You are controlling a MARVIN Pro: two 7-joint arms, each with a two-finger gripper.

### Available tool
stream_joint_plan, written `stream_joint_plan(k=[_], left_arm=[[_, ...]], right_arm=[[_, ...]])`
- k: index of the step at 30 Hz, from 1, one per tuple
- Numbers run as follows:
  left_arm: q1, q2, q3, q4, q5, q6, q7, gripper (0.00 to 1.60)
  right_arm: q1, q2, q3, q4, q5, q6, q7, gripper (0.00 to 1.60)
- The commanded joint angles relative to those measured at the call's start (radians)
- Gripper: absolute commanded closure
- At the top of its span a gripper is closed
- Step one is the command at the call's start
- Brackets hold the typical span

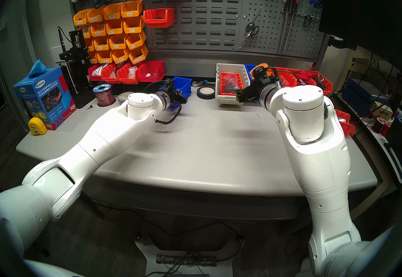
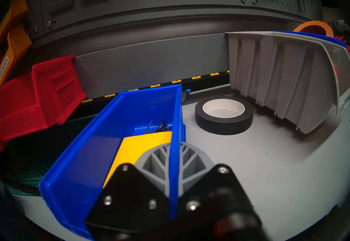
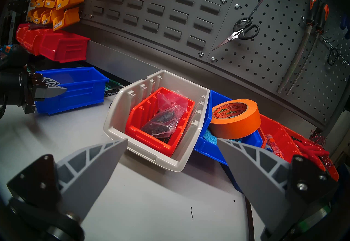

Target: Hang all the unorganized tool boxes onto the wall

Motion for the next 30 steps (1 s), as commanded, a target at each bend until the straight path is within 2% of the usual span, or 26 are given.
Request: stream_joint_plan(k=[1, 10, 18, 22, 24, 30], left_arm=[[-0.040, -0.006, -0.007, -0.057, 0.015, 0.018, 0.024, 1.60], [-0.071, -0.031, -0.029, -0.112, 0.030, 0.052, 0.088, 1.60], [-0.082, -0.068, -0.040, -0.159, 0.045, 0.116, 0.194, 1.60], [-0.093, -0.101, -0.037, -0.153, 0.049, 0.151, 0.237, 1.60], [-0.102, -0.137, -0.034, -0.132, 0.049, 0.179, 0.276, 1.60], [-0.139, -0.205, -0.025, -0.082, 0.059, 0.199, 0.326, 1.60]], right_arm=[[0.012, -0.002, 0.002, -0.010, 0.002, -0.003, 0.001, 0.00], [0.011, -0.002, 0.002, -0.009, 0.002, -0.003, 0.001, 0.00], [0.012, -0.002, 0.002, -0.010, 0.002, -0.003, 0.001, 0.00], [0.012, -0.002, 0.002, -0.010, 0.002, -0.003, 0.001, 0.00], [0.012, -0.002, 0.002, -0.010, 0.002, -0.003, 0.001, 0.00], [0.012, -0.002, 0.002, -0.010, 0.002, -0.003, 0.001, 0.00]])
